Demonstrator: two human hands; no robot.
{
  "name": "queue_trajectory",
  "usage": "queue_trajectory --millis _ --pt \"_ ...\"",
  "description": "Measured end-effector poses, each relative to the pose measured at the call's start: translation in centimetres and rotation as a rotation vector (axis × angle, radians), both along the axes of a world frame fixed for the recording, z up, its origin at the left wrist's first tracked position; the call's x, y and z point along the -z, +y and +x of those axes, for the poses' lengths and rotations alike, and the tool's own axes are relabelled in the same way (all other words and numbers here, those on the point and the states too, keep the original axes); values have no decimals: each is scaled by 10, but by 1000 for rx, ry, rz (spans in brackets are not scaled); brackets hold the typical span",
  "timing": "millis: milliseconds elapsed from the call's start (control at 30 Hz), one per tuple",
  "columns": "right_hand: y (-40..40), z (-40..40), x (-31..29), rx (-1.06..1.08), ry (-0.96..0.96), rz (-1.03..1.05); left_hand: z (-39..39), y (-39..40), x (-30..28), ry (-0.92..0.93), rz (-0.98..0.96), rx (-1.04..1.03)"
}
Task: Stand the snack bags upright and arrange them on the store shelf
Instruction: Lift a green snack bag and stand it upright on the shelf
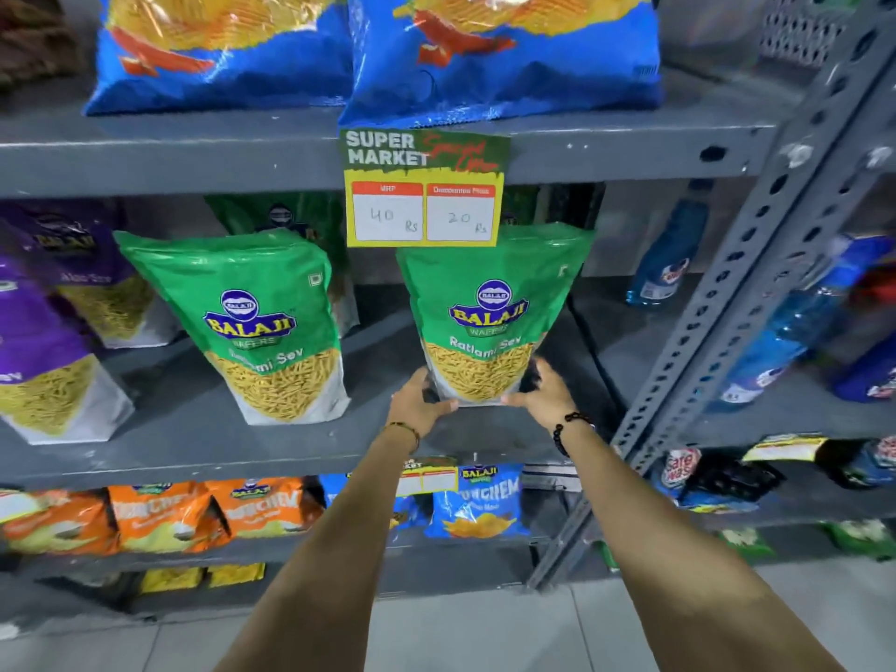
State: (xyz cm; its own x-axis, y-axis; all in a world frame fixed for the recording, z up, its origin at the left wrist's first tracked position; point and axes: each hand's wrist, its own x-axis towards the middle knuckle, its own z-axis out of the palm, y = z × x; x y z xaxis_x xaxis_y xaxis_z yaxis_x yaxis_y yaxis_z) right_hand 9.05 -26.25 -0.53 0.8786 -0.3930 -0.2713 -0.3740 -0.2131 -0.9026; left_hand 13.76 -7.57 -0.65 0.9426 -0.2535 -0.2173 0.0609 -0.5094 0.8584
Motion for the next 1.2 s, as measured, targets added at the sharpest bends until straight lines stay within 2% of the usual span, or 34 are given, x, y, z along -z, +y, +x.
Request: queue_trajectory --millis 233,900,1200 --pt "3 -12 4 -9 -11 -47 -10 5 2 -45 28 4" --pt "8 -10 -2 -53 29 -157 -7 -5 6 6 -40 -71" --pt "-8 -2 10 -43 35 -143 4 -13 21 -55 106 -29"
